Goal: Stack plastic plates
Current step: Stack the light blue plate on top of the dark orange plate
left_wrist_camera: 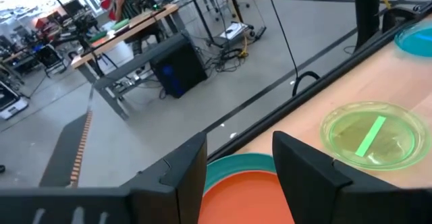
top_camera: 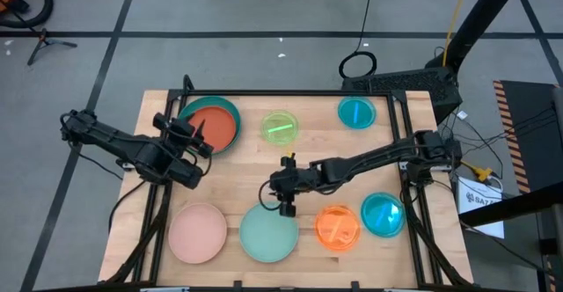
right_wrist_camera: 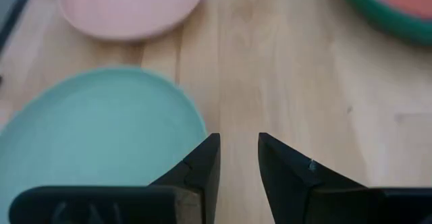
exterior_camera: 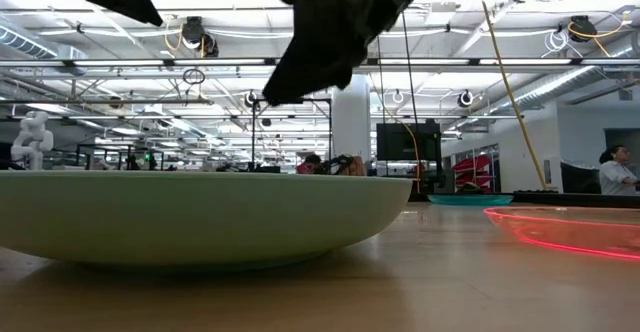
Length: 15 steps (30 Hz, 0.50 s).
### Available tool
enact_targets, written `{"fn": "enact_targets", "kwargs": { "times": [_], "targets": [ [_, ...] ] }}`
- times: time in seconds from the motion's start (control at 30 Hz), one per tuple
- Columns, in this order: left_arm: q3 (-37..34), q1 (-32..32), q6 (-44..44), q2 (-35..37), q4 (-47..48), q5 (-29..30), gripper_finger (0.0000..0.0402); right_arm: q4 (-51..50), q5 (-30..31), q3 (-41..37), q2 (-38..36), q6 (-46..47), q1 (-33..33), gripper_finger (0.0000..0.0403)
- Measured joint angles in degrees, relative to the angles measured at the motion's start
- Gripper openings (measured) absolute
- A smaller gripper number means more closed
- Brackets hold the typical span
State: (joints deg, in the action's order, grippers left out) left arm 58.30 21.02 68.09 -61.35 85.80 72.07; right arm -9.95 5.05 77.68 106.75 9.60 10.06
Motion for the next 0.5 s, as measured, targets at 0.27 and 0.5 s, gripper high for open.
{"fn": "enact_targets", "kwargs": {
  "times": [0.27,0.5],
  "targets": [
    [0.0,0.0,0.0,-0.2,0.0,0.0,0.0175,-0.2,-0.9,0.0,6.0,1.7,0.6,0.0093],
    [0.0,0.0,0.0,-0.2,-0.2,-0.5,0.0175,2.0,-0.6,-0.1,8.5,1.8,0.6,0.0134]
  ]
}}
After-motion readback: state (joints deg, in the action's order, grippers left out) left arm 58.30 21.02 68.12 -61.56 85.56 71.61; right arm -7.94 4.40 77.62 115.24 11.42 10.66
